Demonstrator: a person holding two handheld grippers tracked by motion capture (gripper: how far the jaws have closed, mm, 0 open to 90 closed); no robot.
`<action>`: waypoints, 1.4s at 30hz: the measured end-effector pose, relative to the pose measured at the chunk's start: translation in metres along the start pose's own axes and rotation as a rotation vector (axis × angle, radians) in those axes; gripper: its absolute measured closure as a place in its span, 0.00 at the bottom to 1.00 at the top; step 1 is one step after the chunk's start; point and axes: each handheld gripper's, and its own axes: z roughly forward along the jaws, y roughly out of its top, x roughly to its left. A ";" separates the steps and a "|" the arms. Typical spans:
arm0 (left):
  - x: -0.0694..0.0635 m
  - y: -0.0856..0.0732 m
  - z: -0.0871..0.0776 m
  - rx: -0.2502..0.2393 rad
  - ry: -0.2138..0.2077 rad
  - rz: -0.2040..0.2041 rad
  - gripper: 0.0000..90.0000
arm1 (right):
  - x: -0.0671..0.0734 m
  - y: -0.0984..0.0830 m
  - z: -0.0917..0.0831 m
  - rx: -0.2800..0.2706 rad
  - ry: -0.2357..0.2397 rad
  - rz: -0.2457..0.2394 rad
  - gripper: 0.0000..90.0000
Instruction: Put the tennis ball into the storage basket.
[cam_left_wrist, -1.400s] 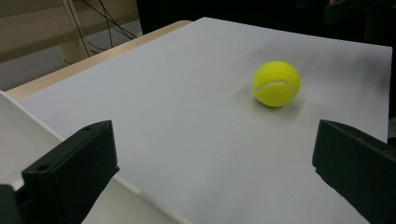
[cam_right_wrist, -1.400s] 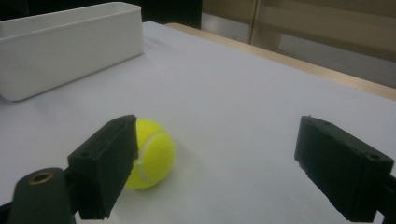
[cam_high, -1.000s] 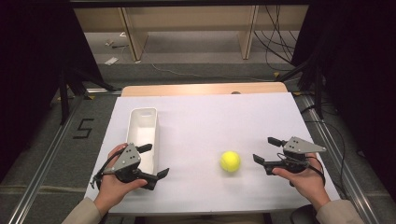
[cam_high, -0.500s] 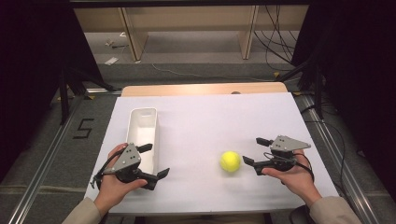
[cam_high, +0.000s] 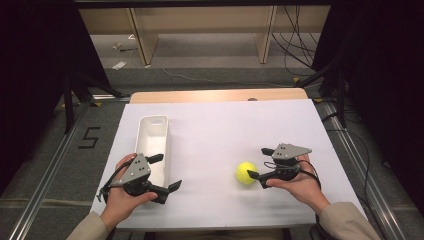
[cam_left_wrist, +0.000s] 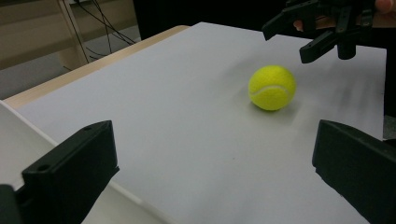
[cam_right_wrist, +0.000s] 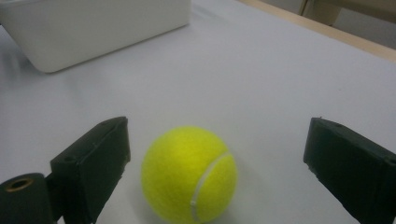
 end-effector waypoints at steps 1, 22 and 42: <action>0.000 0.000 0.000 0.000 0.000 0.000 0.00 | 0.000 0.000 0.000 0.000 0.000 0.000 0.09; -0.001 0.000 0.000 -0.004 -0.002 -0.004 0.00 | 0.004 -0.005 0.034 0.122 0.063 -0.019 0.09; -0.001 0.000 0.000 -0.004 -0.004 0.000 0.00 | 0.005 -0.011 0.042 0.212 0.065 -0.024 0.18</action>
